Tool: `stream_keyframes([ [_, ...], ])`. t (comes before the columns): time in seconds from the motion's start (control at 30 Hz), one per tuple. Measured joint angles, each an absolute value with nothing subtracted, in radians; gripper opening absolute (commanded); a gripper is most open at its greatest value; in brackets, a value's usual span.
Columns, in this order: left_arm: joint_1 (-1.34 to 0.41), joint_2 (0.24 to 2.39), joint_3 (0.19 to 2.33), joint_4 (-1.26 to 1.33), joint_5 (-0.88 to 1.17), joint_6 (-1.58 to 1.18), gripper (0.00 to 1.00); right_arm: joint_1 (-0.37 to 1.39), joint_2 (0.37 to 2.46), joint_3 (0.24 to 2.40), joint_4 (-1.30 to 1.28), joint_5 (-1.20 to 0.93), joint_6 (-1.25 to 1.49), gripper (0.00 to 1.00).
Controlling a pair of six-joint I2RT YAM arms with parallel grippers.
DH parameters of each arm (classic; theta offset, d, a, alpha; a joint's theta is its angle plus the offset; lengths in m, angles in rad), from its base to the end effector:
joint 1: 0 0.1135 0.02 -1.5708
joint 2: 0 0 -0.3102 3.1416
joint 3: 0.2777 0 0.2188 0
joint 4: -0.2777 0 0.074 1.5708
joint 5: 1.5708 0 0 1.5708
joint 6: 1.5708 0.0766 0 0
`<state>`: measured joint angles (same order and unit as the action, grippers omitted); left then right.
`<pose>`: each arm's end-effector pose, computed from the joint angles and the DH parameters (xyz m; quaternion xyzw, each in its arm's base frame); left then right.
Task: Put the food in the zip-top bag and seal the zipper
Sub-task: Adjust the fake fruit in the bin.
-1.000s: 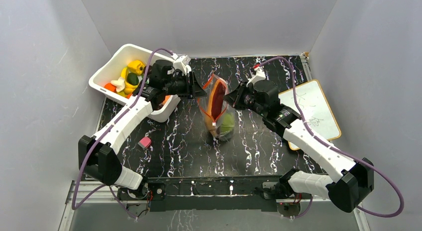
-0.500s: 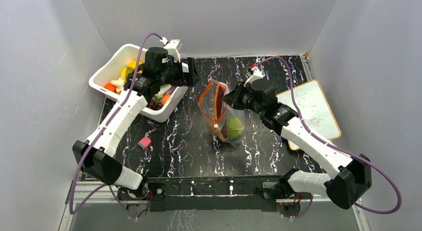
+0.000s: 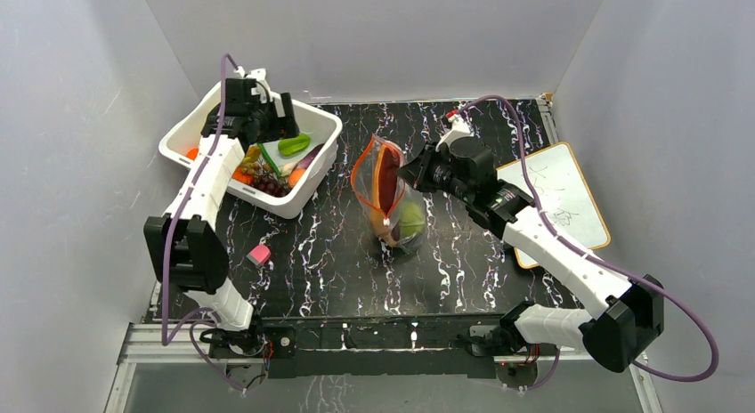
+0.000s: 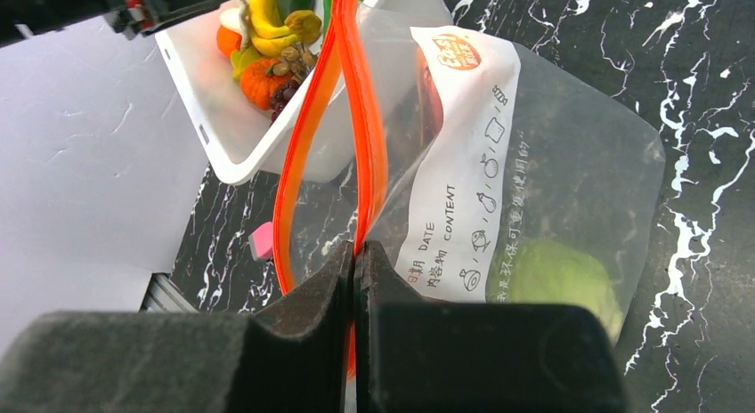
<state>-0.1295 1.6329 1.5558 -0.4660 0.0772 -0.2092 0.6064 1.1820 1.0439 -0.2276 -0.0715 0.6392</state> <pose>0.3784 -0.0552 0.3890 -0.0157 0.8703 -0.1159 0.4785 0.2101 0.1524 0.3772 -0.0067 0.8236 0.3543 0.4429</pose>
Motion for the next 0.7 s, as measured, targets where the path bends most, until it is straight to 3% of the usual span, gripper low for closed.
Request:
stream_keyframes([
  [0.13,-0.062,1.711,1.556,-0.447,0.057,-0.193,0.8,0.606,1.205,1.072,-0.229,-0.075,0.629,0.0],
  [0.43,-0.007,1.901,1.649,-0.449,-0.076,-0.102,0.84,0.606,1.255,1.143,-0.267,-0.076,0.602,0.0],
  [0.7,0.039,2.053,1.797,-0.458,-0.143,-0.038,0.81,0.606,1.28,1.182,-0.289,-0.067,0.568,0.0],
])
